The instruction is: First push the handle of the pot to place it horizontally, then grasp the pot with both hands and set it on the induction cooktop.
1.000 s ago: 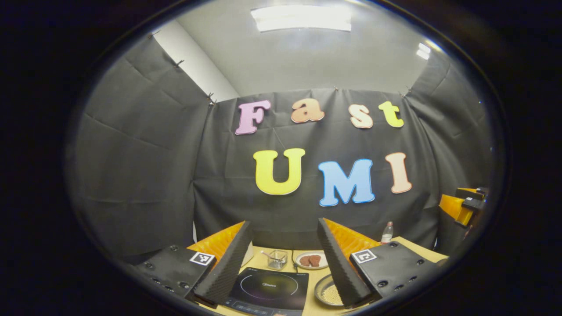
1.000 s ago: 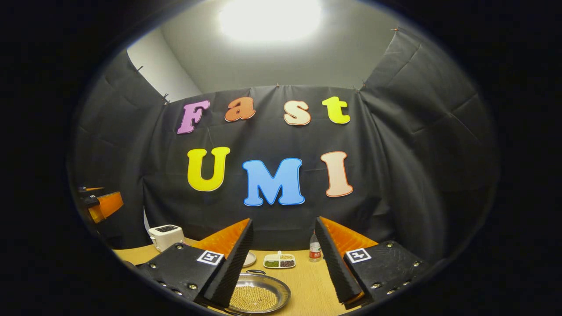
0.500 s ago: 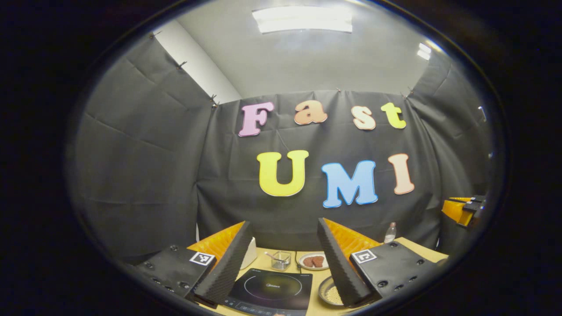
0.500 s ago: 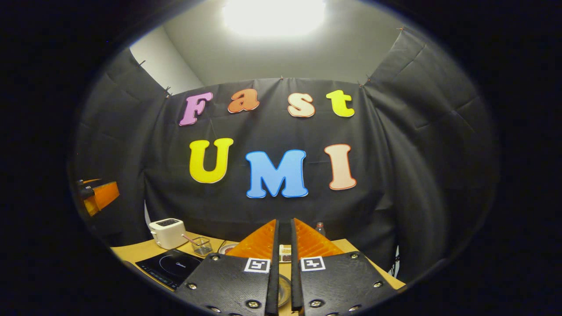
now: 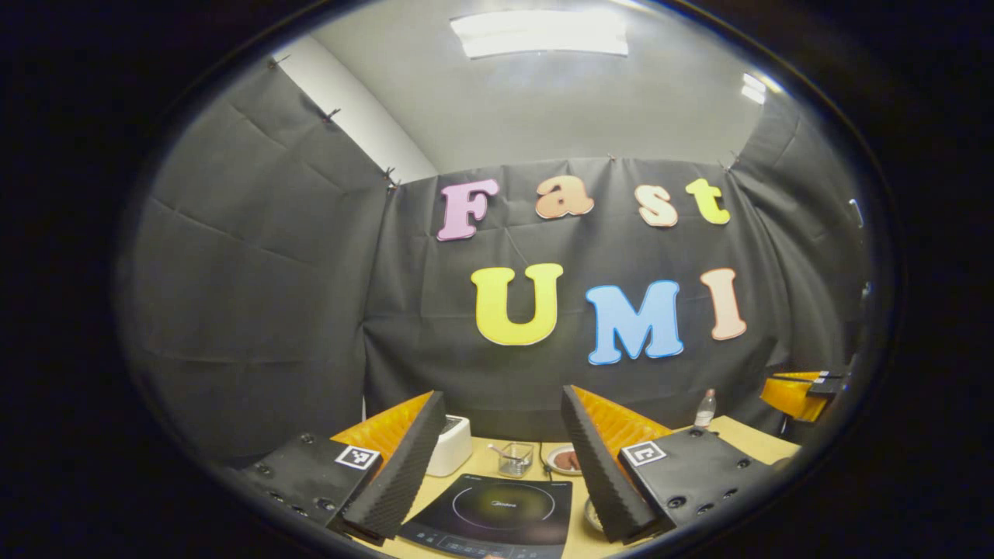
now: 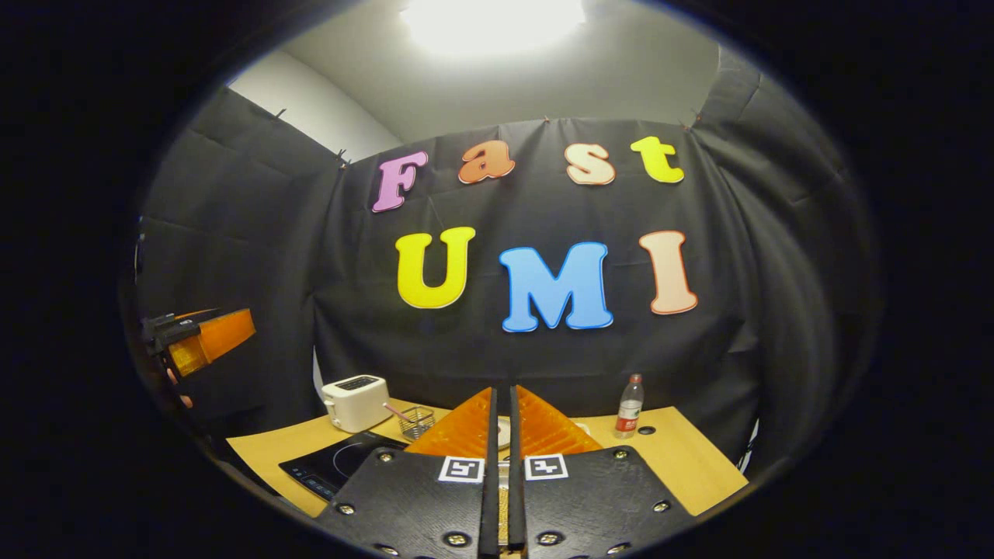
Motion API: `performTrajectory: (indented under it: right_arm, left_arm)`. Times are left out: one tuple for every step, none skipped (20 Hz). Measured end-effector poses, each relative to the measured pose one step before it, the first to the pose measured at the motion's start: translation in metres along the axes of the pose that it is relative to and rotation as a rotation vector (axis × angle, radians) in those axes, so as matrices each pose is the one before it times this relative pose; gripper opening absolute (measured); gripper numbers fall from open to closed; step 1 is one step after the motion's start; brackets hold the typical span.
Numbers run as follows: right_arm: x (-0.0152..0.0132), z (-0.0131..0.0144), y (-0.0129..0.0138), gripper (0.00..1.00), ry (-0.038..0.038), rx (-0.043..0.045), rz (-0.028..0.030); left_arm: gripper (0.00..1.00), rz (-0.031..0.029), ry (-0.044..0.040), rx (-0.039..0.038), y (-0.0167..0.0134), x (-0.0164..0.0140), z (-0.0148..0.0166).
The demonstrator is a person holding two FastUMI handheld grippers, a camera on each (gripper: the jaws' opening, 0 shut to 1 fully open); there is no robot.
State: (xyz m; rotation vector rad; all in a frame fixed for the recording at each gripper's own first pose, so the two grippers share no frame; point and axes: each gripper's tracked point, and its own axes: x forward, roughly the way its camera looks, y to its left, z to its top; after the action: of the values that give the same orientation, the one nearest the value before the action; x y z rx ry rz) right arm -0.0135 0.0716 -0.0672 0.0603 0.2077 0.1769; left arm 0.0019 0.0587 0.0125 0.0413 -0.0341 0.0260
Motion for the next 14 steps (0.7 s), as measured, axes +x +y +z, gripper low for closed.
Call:
performTrajectory:
  right_arm:
    - [0.00272,-0.00695,0.00529,0.05,0.017,-0.00133,0.01603]
    - [0.00322,-0.00678,0.0056,0.05,0.01739,-0.00176,0.01371]
    - [0.00411,-0.0083,0.00625,0.05,0.02164,0.00038,0.0153]
    - [0.00338,-0.00933,0.00773,0.05,0.02211,0.00437,0.02137]
    - [0.00299,-0.00964,0.00989,0.05,0.02657,0.00793,0.03007]
    - [0.00323,-0.01126,0.01019,0.05,0.02763,0.00517,0.03135]
    - [0.00328,-0.01079,0.00768,0.05,0.02747,-0.00277,0.02373]
    - [0.00143,-0.00987,0.00561,0.05,0.02665,-0.00955,0.0216]
    - [0.00272,-0.01073,0.00569,0.05,0.0264,-0.01334,0.01968]
    - [0.00251,-0.01086,0.00545,0.05,0.02538,-0.01298,0.01753]
    - [0.00345,-0.01092,0.00578,0.05,0.0247,-0.00803,0.0166]
    - [0.00357,-0.00955,0.00507,0.05,0.0283,-0.0014,0.01825]
    - [0.00401,-0.01156,0.00393,0.05,0.0296,-0.0003,0.01179]
    - [0.00377,-0.00905,0.00345,0.05,0.02681,0.00031,0.00993]
  left_arm:
    - [0.97,0.00796,0.0008,0.00656,0.00586,0.00022,-0.00069]
    - [1.0,0.0108,0.00028,0.00481,0.00571,0.00004,-0.00017]
    - [1.0,0.01092,0.00199,0.00214,0.00533,-0.00027,-0.00069]
    - [1.0,0.01134,-0.00022,0.00284,0.0056,-0.00029,-0.00019]
    - [1.0,0.0127,0.00363,0.00534,0.00524,-0.00146,-0.00181]
    - [0.94,0.0097,0.00692,0.00367,0.00471,-0.00095,-0.00265]
    - [1.0,0.00903,0.00314,0.00107,0.00492,-0.00222,-0.00273]
    - [1.0,0.01063,-0.00034,-0.00102,0.00476,-0.00096,0.00022]
    - [0.97,0.00805,0.00209,-0.00312,0.00455,-0.00058,-0.00285]
    - [1.0,0.0065,0.0038,-0.0026,0.00425,-0.00248,-0.00245]
    - [0.98,0.00639,0.00507,0.00002,0.00412,-0.00098,-0.00316]
    - [0.98,0.007,0.00528,0.00107,0.00493,-0.00036,-0.00193]
    - [1.0,0.00938,0.00668,0.00239,0.00549,-0.00018,-0.00287]
    - [1.0,0.00731,0.00643,0.00092,0.00588,-0.00015,-0.00296]
